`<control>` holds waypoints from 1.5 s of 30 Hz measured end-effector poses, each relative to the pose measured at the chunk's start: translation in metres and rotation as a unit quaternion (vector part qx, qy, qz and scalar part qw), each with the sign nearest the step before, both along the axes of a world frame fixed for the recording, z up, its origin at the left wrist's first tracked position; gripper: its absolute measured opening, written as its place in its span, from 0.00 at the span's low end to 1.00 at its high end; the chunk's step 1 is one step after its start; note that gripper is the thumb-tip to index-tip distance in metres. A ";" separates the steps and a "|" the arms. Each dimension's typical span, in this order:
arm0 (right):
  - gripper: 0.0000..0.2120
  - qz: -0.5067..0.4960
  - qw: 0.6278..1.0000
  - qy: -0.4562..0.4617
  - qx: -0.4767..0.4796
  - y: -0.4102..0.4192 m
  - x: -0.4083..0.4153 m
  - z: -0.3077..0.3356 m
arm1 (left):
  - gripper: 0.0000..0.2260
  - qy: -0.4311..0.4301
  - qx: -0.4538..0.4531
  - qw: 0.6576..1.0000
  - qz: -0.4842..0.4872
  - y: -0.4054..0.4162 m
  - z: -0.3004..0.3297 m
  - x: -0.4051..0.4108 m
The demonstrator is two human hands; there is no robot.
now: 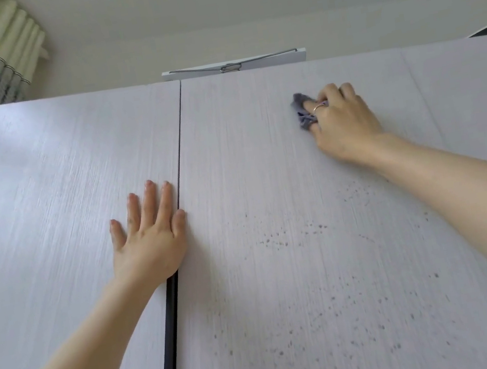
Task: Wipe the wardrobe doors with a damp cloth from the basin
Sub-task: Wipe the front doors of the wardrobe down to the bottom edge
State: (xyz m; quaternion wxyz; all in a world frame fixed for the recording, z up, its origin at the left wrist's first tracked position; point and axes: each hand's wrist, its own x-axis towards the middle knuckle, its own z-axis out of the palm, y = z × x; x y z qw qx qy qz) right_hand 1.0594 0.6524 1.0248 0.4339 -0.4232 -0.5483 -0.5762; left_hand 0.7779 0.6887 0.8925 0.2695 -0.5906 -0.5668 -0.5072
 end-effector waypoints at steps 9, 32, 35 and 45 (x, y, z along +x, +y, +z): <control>0.19 0.075 0.946 -0.312 -0.040 -0.005 0.001 -0.093 | 0.24 -0.016 0.016 1.000 0.006 0.001 -0.001 0.001; 0.23 0.027 0.994 0.103 0.014 -0.010 0.106 -0.018 | 0.23 -0.046 0.059 0.997 -0.001 0.002 -0.007 0.013; 0.23 0.035 0.995 0.086 0.026 -0.009 0.101 -0.048 | 0.23 -0.048 0.059 0.997 -0.009 0.002 -0.007 0.012; 0.19 0.073 0.996 0.030 -0.047 -0.026 0.107 -0.085 | 0.22 -0.060 0.053 0.997 -0.024 -0.001 -0.009 0.016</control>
